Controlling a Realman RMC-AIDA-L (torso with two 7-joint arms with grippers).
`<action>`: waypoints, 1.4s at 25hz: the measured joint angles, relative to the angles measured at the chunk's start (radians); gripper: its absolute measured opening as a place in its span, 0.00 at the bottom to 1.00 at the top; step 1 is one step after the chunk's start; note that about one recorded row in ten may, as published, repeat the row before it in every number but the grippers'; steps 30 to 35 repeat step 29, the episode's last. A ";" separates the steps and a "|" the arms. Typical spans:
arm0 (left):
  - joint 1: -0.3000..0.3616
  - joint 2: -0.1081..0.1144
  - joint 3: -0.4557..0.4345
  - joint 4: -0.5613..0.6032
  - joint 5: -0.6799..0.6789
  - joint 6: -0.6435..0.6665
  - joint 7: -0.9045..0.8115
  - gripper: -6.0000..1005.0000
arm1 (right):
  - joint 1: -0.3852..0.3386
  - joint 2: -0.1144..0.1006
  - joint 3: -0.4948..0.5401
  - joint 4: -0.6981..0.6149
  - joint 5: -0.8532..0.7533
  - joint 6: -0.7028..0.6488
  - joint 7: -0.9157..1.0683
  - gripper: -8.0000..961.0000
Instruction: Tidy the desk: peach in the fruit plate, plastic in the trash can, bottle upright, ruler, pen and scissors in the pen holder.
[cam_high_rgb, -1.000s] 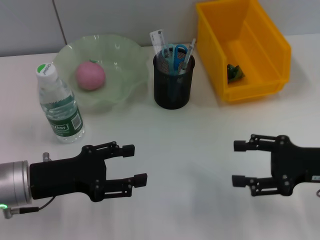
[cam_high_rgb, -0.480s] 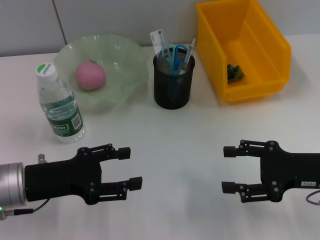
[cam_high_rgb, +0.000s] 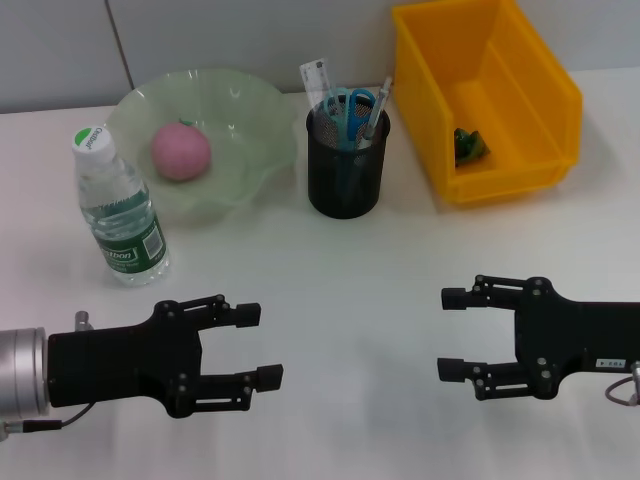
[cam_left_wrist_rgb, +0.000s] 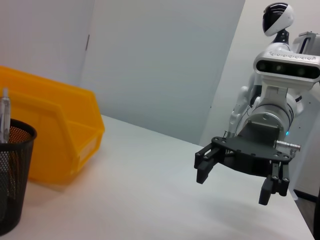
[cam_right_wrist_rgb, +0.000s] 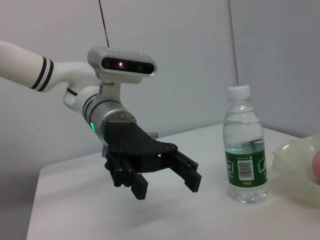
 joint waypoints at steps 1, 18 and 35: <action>0.000 0.001 -0.001 0.000 0.000 0.000 -0.002 0.80 | 0.001 0.000 0.000 -0.001 0.000 0.000 0.001 0.83; 0.000 0.002 -0.007 0.013 0.002 0.000 -0.004 0.80 | 0.013 0.002 0.000 -0.003 0.002 0.014 0.002 0.83; 0.000 0.003 -0.008 0.013 0.002 -0.002 -0.006 0.80 | 0.009 0.001 0.000 -0.003 0.000 0.010 0.009 0.83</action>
